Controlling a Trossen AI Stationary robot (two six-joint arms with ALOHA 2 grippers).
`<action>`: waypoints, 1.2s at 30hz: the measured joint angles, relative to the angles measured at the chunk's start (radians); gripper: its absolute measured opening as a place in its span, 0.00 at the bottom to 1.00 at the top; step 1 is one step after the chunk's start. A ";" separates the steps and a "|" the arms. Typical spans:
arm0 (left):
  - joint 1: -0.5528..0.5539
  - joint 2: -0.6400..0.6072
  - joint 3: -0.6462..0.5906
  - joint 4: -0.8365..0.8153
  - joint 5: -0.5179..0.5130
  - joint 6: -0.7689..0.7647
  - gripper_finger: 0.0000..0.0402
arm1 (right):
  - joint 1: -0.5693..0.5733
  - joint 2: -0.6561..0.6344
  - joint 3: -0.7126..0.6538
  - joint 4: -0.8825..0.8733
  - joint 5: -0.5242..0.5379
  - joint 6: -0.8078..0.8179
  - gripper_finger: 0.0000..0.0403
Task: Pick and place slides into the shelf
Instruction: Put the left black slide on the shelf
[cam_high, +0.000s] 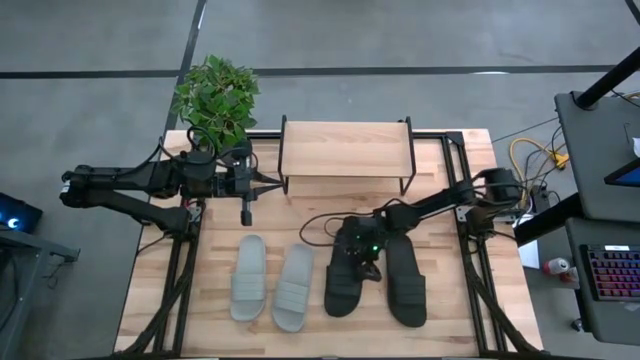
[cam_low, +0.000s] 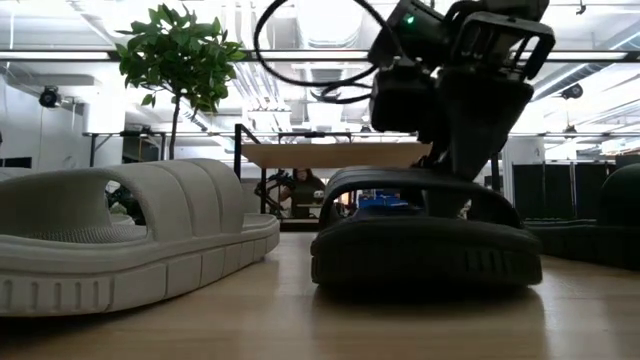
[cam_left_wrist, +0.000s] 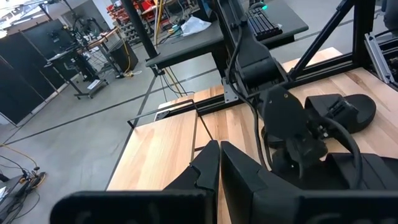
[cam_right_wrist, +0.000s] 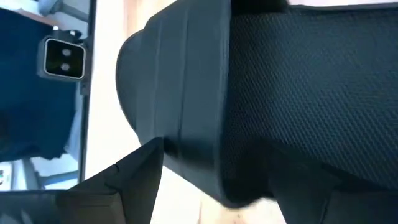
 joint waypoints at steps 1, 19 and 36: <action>0.000 0.000 0.000 0.000 0.000 0.000 0.00 | 0.001 0.007 0.006 0.005 -0.005 -0.001 0.64; 0.000 0.000 0.000 -0.017 0.000 0.000 0.00 | 0.025 0.014 0.073 0.007 0.001 -0.041 0.58; -0.001 0.000 0.000 -0.016 0.000 0.000 0.00 | 0.037 0.014 0.071 0.009 0.044 -0.024 0.51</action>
